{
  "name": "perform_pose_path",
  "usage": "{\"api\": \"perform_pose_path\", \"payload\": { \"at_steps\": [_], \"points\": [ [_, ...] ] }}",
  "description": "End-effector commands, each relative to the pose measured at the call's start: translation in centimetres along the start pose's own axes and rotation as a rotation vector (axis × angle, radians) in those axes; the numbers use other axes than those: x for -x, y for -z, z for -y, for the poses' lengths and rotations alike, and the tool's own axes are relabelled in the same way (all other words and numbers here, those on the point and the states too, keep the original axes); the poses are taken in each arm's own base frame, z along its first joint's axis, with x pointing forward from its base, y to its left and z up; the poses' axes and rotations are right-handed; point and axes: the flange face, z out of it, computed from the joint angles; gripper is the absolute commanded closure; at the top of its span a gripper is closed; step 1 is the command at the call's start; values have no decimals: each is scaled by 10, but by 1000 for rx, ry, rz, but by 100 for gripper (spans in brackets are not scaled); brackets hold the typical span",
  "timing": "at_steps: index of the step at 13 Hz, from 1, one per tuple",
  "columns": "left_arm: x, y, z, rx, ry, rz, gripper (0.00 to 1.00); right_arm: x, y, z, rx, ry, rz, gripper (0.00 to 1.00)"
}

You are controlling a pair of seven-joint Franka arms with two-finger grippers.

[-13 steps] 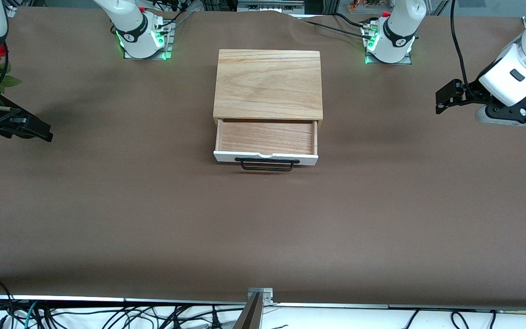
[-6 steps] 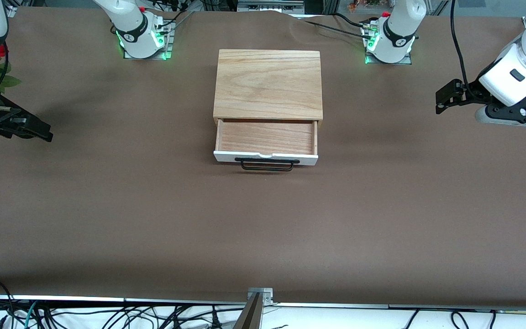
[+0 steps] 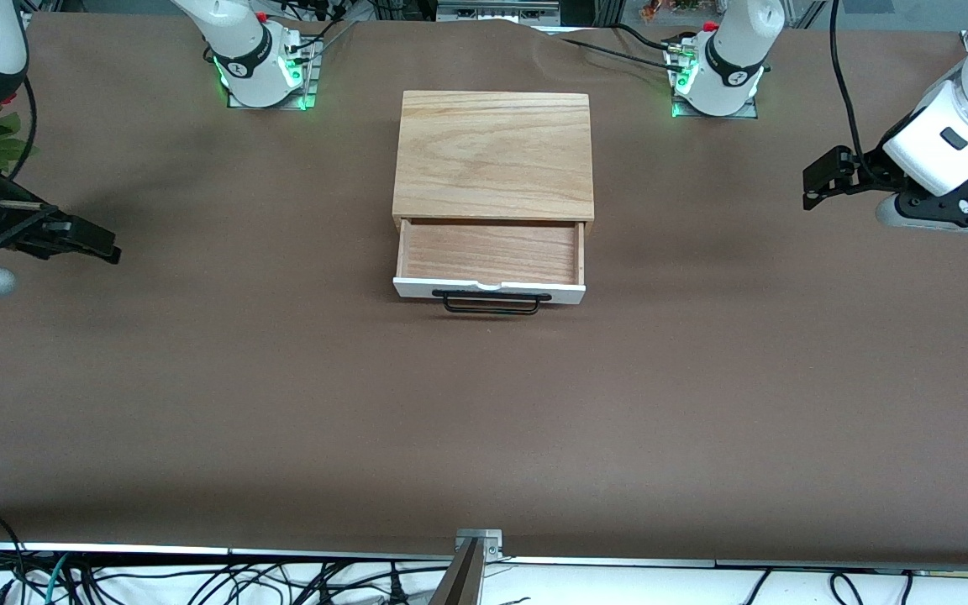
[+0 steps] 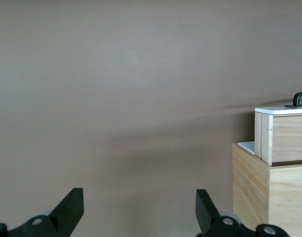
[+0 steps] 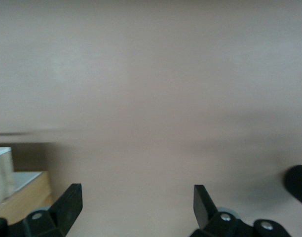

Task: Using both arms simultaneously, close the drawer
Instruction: 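Move the right gripper to the drawer front beside the black handle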

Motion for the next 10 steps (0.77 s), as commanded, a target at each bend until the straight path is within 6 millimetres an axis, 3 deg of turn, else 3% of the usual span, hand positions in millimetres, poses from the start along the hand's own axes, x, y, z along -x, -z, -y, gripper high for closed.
{"api": "perform_pose_path", "payload": {
  "at_steps": [1,10],
  "points": [
    [-1,5,-1,24,4,5,0,-4,-10,27,-38,17,-7,0],
    [0,7,-5,36,0,2,0,-26,-70,141,-53,180,-86,0]
  ]
}}
